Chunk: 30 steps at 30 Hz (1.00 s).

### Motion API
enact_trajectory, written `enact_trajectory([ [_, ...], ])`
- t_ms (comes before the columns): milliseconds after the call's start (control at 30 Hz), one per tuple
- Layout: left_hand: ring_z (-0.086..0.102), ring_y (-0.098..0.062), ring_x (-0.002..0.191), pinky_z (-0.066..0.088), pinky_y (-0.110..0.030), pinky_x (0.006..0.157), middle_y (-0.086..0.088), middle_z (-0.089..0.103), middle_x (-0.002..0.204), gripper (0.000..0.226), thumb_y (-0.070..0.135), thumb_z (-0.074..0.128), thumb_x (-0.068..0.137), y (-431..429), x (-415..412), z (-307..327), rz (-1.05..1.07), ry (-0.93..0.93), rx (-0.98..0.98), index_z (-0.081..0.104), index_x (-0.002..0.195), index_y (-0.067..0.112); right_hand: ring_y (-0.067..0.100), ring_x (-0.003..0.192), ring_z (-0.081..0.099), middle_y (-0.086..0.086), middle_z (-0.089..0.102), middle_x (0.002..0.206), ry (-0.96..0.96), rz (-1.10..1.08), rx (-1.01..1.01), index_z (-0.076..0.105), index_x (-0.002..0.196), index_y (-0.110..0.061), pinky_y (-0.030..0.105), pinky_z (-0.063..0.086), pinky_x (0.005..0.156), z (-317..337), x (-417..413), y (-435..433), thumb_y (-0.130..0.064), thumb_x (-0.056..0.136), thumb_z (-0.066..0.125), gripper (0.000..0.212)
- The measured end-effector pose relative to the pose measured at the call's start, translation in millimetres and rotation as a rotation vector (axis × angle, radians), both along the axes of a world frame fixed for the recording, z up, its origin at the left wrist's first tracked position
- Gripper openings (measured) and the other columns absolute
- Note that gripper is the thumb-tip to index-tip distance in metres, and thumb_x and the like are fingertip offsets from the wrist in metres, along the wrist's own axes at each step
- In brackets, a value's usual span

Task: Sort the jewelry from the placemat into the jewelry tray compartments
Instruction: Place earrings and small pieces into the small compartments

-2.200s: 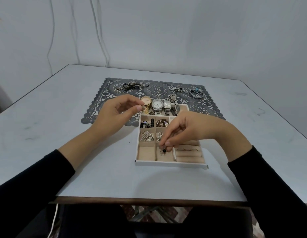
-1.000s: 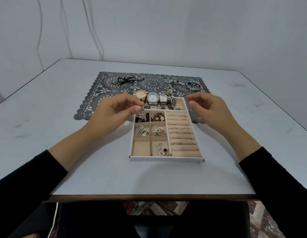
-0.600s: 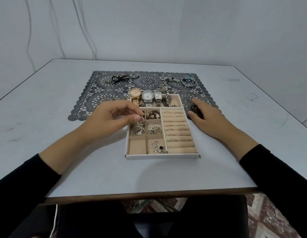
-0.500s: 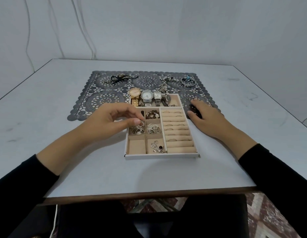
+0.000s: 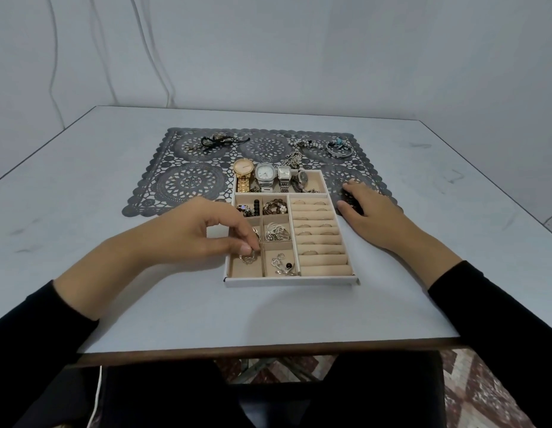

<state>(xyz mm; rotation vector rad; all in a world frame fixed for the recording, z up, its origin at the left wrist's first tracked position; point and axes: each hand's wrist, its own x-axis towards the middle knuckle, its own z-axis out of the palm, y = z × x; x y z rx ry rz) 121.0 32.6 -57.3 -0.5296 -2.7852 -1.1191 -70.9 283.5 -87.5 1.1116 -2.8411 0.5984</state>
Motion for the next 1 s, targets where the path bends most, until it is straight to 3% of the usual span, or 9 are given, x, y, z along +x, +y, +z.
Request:
enact_trajectory([
  [200,0.069,-0.015,0.094,0.054,-0.036,0.084,0.014,0.073,0.096,0.018,0.038,0.072,0.084,0,-1,4,-0.026,-0.042,-0.056,0.078,0.096,0.028,0.025,0.124,0.045,0.011,0.051,0.135,0.006,0.009,0.004,0.047,0.133,-0.006,0.021,0.028,0.085,2,1,0,-0.03,0.101,0.043,0.04],
  [634,0.068,-0.007,0.084,0.052,-0.025,0.077,0.021,0.074,0.087,0.013,0.03,0.08,0.079,7,-5,11,-0.026,0.007,-0.219,0.08,0.092,0.033,0.023,0.128,0.043,0.008,0.048,0.14,-0.008,0.006,0.0,0.043,0.139,-0.011,0.019,0.024,0.087,1,-1,0,-0.033,0.101,0.043,0.044],
  [800,0.069,-0.016,0.089,0.052,-0.026,0.08,0.013,0.074,0.09,0.011,0.028,0.079,0.08,-1,-6,10,0.054,0.001,-0.038,0.079,0.091,0.029,0.021,0.119,0.049,0.006,0.053,0.134,-0.018,0.003,-0.019,0.046,0.135,-0.014,0.021,0.029,0.085,0,-6,0,-0.035,0.099,0.045,0.041],
  [900,0.069,-0.012,0.093,0.047,-0.018,0.085,0.013,0.074,0.09,0.012,0.03,0.075,0.082,-8,-12,10,0.159,0.049,0.097,0.077,0.092,0.025,0.019,0.115,0.052,0.001,0.057,0.13,-0.012,-0.016,-0.04,0.049,0.134,-0.017,0.025,0.034,0.088,-2,-13,0,-0.037,0.098,0.047,0.041],
  [1000,0.068,-0.006,0.093,0.051,-0.022,0.083,0.011,0.072,0.094,0.011,0.023,0.07,0.088,-21,-24,5,0.33,0.11,0.15,0.074,0.098,0.02,0.018,0.117,0.052,0.0,0.059,0.129,0.009,-0.04,-0.076,0.052,0.133,-0.018,0.027,0.036,0.09,-1,-19,-3,-0.036,0.097,0.049,0.04],
])
